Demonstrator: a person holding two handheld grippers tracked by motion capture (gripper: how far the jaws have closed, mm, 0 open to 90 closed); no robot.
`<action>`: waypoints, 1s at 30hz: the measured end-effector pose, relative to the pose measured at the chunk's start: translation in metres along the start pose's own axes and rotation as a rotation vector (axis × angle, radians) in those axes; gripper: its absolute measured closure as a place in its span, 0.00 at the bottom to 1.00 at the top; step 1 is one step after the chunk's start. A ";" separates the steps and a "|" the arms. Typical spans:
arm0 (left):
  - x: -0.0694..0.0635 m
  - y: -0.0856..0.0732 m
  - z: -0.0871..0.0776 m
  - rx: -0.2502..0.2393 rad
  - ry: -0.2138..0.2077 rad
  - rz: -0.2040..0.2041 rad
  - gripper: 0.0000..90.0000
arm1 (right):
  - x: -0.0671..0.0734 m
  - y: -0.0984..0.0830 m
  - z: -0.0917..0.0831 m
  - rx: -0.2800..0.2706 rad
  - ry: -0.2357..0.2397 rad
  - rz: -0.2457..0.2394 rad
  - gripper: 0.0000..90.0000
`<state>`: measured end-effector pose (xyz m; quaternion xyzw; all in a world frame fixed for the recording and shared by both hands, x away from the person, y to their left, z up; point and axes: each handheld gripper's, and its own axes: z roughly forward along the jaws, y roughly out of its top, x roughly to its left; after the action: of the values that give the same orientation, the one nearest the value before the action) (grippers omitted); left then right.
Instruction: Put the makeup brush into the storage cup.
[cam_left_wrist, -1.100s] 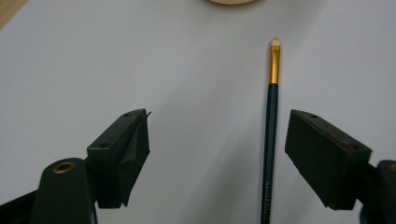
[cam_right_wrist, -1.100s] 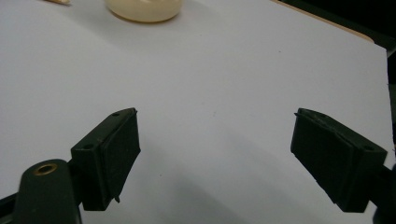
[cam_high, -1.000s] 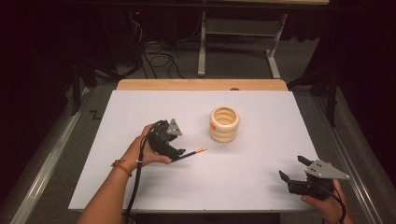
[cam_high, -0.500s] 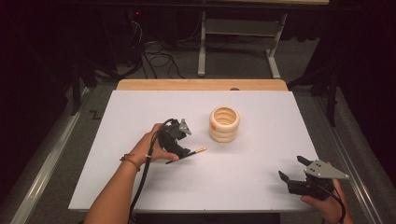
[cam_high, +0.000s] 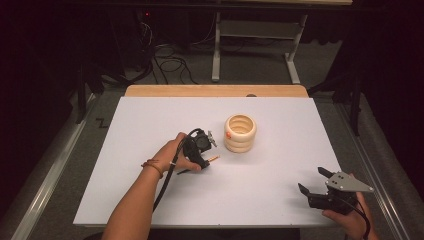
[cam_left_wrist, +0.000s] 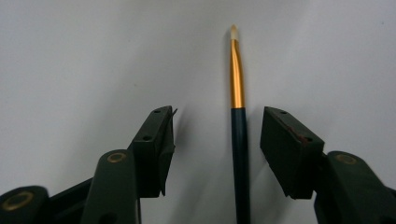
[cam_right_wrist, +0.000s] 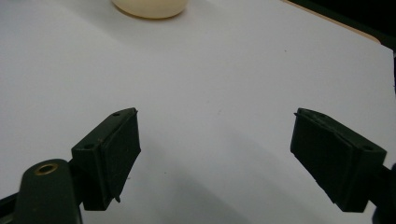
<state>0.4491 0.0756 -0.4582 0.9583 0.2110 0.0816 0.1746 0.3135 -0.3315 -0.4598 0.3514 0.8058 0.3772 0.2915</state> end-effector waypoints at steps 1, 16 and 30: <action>0.002 0.000 0.000 0.001 -0.004 -0.011 0.50 | 0.000 0.000 0.000 0.000 -0.001 0.001 0.19; 0.006 0.009 0.000 0.090 -0.090 -0.014 0.83 | 0.002 -0.001 0.000 0.008 0.004 -0.001 0.19; -0.003 0.022 0.002 0.200 -0.041 0.069 0.92 | 0.002 -0.001 0.001 0.011 0.000 -0.016 0.19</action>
<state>0.4551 0.0551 -0.4523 0.9791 0.1813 0.0464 0.0795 0.3124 -0.3302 -0.4612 0.3463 0.8108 0.3703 0.2924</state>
